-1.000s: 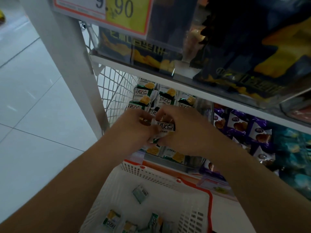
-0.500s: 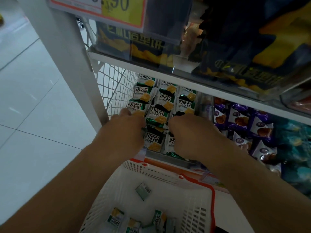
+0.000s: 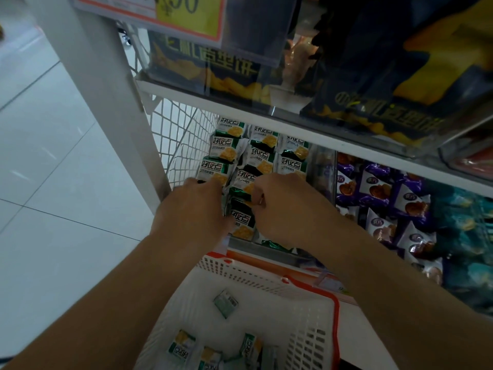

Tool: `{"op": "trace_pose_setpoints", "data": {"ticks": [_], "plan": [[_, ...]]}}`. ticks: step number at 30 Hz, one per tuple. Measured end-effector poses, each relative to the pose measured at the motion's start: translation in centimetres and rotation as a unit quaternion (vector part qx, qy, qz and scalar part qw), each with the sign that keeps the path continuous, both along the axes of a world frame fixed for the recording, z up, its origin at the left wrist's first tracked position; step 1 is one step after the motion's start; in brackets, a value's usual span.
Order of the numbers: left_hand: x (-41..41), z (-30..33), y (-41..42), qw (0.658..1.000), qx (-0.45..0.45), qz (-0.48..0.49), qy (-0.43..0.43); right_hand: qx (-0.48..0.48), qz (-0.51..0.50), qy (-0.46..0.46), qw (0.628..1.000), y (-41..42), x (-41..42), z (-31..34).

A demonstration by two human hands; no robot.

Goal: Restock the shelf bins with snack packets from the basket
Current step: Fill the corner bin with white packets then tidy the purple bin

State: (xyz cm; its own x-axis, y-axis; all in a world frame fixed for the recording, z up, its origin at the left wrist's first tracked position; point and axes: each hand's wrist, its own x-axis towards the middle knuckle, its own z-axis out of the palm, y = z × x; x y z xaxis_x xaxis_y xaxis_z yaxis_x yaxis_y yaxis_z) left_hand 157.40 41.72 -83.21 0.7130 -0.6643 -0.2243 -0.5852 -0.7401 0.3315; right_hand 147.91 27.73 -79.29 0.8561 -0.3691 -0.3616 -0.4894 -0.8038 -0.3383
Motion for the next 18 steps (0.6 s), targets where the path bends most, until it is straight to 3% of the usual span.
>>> {"op": "trace_pose_setpoints", "data": {"ticks": [8,18], "plan": [[0.3,-0.1,-0.3,0.999,0.009,0.008,0.046,0.042,0.002,0.002,0.999,0.8,0.3,-0.5],[0.4,2.8,0.2,0.999,-0.039,-0.008,-0.025,0.123,-0.022,-0.054,0.991,0.1,1.0,0.2]]}}
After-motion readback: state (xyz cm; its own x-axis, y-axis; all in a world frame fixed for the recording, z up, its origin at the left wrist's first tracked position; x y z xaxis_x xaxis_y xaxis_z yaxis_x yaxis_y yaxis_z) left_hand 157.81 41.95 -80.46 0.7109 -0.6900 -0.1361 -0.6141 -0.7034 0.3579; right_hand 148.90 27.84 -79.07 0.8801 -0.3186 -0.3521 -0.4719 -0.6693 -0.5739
